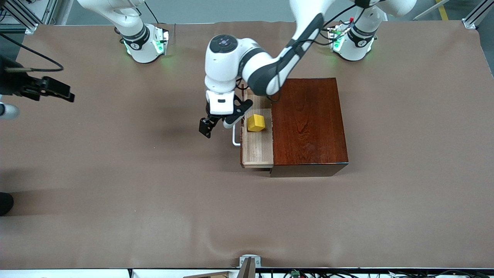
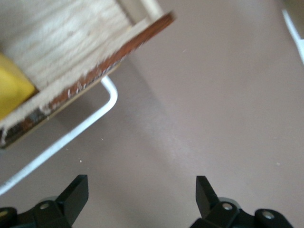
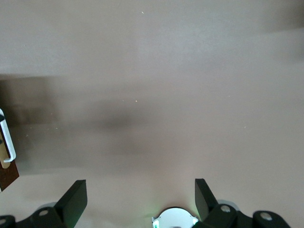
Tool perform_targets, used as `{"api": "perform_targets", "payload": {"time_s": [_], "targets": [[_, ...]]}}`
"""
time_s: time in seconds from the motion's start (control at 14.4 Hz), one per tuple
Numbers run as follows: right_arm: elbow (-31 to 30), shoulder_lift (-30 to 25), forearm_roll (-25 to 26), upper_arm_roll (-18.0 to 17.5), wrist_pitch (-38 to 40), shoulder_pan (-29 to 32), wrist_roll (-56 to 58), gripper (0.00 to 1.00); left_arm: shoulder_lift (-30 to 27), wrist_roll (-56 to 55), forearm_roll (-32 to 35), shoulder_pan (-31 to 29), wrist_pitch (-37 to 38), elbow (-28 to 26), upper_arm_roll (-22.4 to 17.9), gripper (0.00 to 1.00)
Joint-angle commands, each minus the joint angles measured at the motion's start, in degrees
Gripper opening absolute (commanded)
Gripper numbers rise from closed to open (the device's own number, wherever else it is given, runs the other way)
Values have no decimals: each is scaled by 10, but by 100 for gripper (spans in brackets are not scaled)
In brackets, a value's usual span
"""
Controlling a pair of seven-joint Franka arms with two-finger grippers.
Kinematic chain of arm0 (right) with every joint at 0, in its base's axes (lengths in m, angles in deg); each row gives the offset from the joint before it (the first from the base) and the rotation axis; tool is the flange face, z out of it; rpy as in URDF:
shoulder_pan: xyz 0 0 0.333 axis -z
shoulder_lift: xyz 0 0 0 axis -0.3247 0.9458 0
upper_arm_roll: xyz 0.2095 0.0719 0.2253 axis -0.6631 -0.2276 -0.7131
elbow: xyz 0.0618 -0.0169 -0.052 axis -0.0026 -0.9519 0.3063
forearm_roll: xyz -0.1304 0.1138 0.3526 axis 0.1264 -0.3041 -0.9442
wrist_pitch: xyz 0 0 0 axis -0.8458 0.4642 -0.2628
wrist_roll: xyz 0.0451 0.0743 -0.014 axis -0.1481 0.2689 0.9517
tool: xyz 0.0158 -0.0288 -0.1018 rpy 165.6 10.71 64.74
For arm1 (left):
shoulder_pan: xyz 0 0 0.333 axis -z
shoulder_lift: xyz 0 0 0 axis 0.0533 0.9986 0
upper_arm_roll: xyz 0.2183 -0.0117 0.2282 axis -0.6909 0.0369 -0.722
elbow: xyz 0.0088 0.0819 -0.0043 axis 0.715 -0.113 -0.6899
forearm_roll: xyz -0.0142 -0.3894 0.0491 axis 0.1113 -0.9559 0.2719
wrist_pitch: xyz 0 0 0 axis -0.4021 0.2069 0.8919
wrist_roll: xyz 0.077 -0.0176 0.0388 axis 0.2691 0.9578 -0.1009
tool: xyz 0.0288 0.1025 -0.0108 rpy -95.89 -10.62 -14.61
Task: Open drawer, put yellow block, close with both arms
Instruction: 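Push the drawer shut into the box with the left gripper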
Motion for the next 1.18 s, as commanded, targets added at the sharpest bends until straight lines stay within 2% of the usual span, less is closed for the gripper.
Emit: {"api": "perform_targets", "payload": {"time_s": [0.0,0.14,0.42,0.76,1.11], "targets": [[-59,-54,9,-11,-23,13,14,100,24,-55,14,17,1,27,-19,100],[-88,-75,26,-11,-48,11,36,100,29,-93,14,33,3,27,-43,100],[-161,-119,27,-11,-103,12,54,100,49,-105,15,36,12,24,-47,100],[-165,-114,27,-11,-117,23,94,100,46,-98,18,29,47,19,-48,100],[-163,-113,26,-11,-120,26,94,100,39,-79,19,26,87,12,-69,100]]}}
